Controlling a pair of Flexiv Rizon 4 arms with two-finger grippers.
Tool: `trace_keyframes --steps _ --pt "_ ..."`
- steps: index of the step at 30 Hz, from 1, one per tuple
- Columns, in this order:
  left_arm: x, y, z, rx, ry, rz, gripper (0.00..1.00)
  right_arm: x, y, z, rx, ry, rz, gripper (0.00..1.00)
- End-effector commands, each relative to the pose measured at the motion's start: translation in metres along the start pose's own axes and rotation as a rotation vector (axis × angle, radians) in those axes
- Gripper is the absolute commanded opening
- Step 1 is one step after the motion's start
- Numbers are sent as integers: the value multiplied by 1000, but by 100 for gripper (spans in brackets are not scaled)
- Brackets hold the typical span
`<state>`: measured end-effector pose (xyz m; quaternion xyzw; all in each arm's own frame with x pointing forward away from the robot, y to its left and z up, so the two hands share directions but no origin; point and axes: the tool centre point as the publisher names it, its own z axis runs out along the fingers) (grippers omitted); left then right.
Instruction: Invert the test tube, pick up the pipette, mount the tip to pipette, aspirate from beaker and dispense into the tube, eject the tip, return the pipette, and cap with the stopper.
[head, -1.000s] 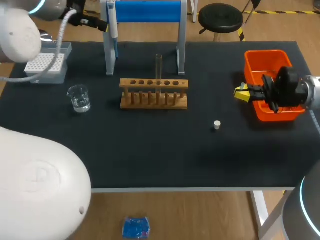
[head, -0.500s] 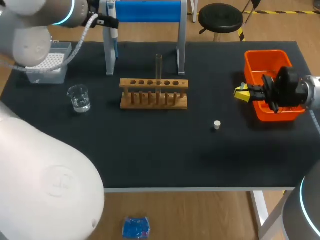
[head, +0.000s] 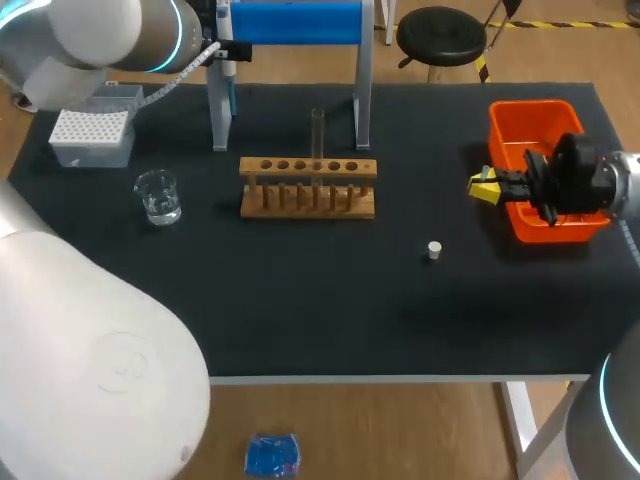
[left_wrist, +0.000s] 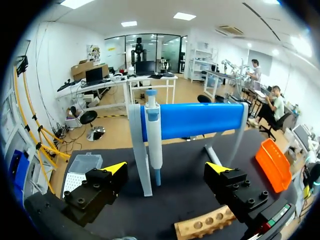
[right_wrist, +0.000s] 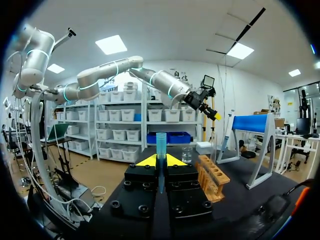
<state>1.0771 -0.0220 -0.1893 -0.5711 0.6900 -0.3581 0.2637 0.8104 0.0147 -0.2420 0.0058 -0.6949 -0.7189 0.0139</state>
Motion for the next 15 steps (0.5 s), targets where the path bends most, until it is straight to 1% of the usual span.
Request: trace_keyframes --steps 1,4,15 --pt "7 -1 7 99 -191 -9 100 0 0 -1 -1 2 0 0" --pt "11 -4 13 100 -204 -4 100 0 0 -1 -1 2 0 0" --pt "15 -10 28 153 -244 -56 100 0 0 -1 -1 2 0 0"
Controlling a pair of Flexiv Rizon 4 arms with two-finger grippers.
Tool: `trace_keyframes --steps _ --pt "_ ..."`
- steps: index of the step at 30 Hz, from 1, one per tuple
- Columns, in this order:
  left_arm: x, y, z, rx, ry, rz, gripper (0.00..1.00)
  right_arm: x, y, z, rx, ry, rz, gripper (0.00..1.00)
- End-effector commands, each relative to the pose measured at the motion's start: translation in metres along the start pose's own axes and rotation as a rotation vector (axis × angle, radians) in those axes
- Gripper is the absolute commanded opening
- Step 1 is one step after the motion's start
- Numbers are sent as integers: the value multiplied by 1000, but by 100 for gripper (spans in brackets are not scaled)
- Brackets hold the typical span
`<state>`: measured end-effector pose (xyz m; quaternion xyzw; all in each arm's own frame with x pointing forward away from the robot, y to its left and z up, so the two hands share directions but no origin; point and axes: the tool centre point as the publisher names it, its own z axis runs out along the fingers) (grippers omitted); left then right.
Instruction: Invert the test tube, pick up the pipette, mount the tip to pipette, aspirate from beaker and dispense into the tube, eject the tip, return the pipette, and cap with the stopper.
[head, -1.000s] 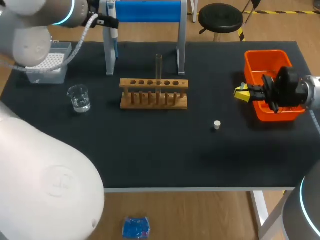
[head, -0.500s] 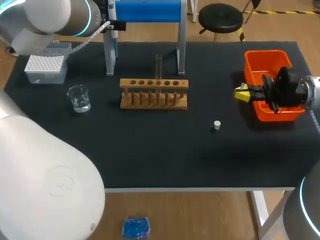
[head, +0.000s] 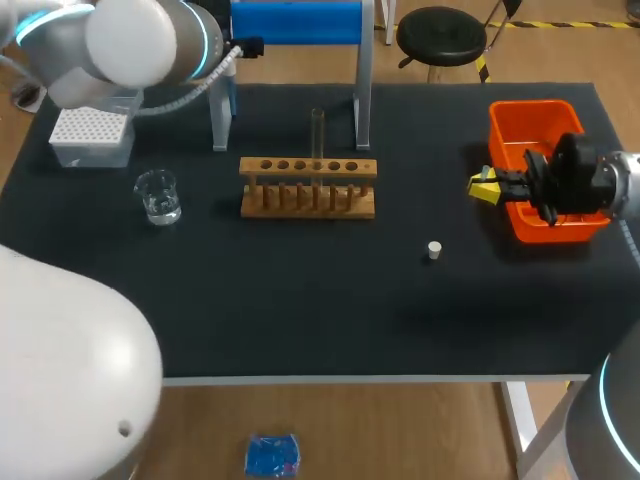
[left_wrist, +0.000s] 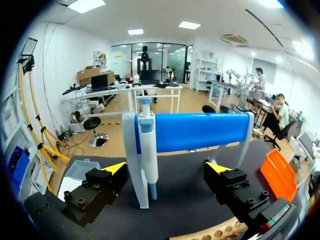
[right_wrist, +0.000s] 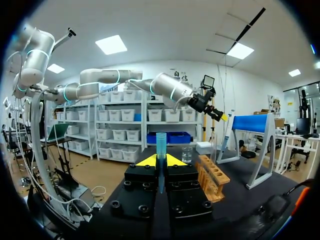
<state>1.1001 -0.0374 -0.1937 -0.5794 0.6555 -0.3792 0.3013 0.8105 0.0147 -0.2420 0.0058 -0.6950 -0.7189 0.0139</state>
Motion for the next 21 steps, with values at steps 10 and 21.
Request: trace_keyframes --steps 10,21 --pt "5 -5 15 106 -213 -29 100 0 0 -1 -1 2 0 0" --pt "4 -16 25 159 -221 -15 100 0 0 -1 -1 2 0 0"
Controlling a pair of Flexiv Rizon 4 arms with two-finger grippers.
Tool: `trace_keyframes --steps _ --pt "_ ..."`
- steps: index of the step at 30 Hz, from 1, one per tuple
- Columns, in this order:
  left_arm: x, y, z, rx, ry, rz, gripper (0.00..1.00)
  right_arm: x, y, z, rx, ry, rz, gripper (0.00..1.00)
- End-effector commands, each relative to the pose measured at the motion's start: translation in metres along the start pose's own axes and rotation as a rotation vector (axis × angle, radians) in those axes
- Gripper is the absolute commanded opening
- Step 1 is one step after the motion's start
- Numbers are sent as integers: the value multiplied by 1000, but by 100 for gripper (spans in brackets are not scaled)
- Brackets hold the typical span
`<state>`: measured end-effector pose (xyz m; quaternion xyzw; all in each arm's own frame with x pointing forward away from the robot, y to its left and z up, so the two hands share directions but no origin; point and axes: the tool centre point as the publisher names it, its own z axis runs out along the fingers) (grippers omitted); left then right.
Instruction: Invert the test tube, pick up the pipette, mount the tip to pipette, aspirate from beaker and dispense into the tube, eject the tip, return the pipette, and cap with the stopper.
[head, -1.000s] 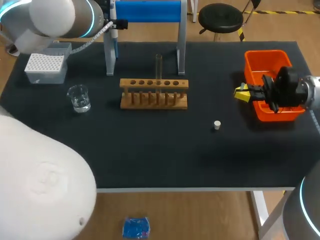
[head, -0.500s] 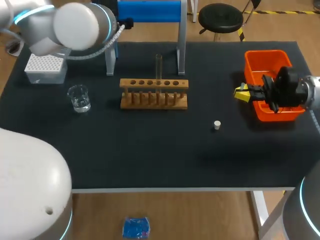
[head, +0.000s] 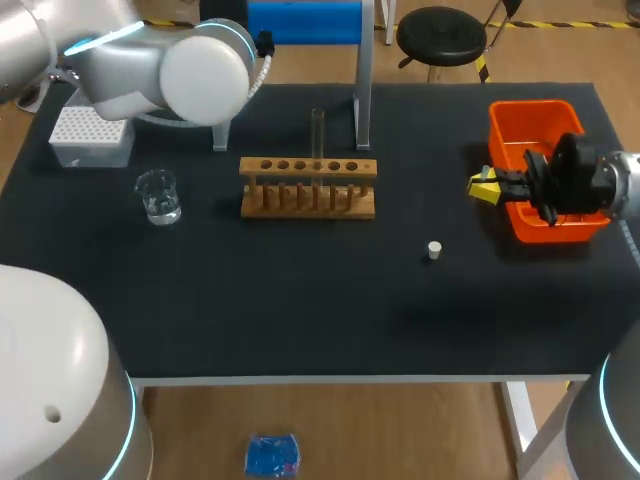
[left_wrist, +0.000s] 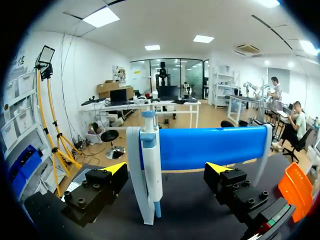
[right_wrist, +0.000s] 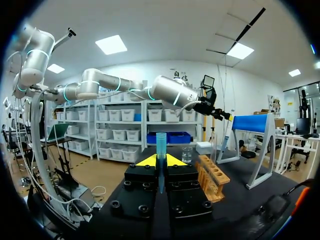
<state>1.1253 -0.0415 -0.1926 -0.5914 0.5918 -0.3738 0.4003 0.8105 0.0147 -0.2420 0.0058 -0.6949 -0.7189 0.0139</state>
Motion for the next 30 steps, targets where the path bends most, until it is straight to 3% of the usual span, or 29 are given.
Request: trace_keyframes --steps 1,30 --pt "4 -2 5 13 -37 -2 100 0 0 -1 -1 2 0 0" --pt "2 -8 35 38 2 -3 100 0 0 -1 -1 2 0 0"
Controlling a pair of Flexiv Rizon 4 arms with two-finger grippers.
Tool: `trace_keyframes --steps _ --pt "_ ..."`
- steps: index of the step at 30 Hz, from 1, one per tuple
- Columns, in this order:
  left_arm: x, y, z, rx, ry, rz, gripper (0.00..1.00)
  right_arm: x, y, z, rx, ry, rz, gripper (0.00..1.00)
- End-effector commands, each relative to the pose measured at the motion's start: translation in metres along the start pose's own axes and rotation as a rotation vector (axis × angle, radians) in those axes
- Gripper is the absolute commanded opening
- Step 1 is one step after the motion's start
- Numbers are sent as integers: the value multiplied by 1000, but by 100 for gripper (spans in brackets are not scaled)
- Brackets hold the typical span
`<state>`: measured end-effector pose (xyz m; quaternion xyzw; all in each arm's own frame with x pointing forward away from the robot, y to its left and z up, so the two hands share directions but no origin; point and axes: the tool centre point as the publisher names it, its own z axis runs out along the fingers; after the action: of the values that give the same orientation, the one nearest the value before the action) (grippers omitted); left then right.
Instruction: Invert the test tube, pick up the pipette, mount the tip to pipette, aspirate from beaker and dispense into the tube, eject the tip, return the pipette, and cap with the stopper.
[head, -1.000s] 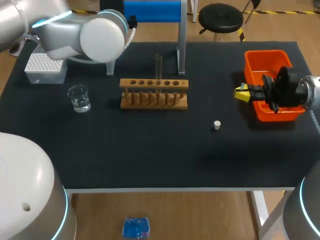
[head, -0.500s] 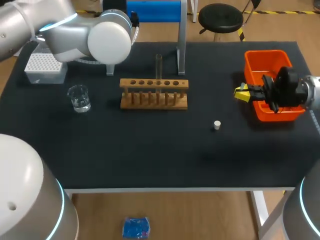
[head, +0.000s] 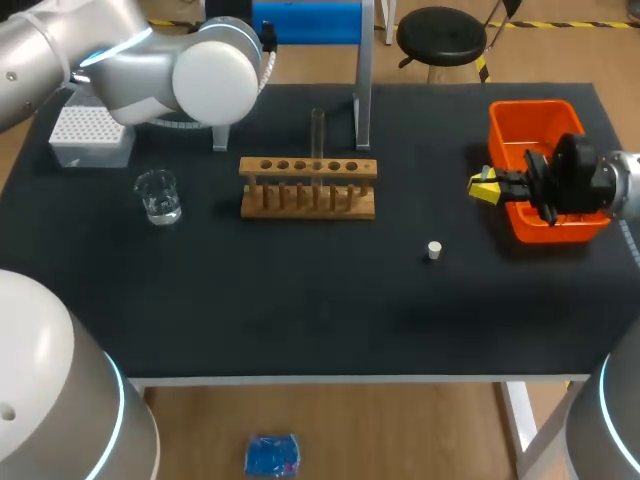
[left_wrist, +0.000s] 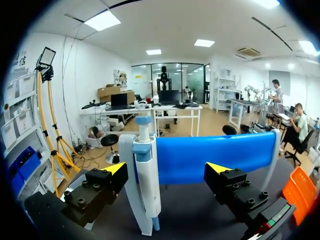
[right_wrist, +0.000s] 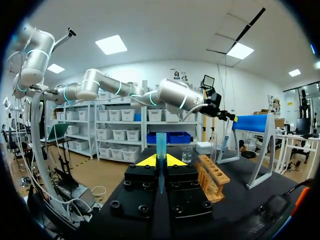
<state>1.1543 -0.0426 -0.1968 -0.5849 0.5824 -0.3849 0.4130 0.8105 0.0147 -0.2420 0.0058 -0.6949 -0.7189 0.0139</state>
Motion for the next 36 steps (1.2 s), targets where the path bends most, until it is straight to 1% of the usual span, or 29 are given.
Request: trace_keyframes --steps 1,17,30,31,32,33,36 --pt "0 0 8 -3 7 0 100 0 0 -1 -1 2 0 0" --pt "-8 4 15 -3 25 2 100 0 0 -1 -1 2 0 0" --pt "-8 5 18 -5 34 8 100 0 0 -1 -1 2 0 0" --pt "-8 6 18 -5 34 7 84 0 0 -1 -1 2 0 0" --pt "-8 6 18 -7 34 8 55 0 0 -1 -1 2 0 0" --pt "-7 6 18 -7 34 9 46 0 0 -1 -1 2 0 0" --pt "-7 6 19 -8 35 10 43 0 0 -1 -1 2 0 0"
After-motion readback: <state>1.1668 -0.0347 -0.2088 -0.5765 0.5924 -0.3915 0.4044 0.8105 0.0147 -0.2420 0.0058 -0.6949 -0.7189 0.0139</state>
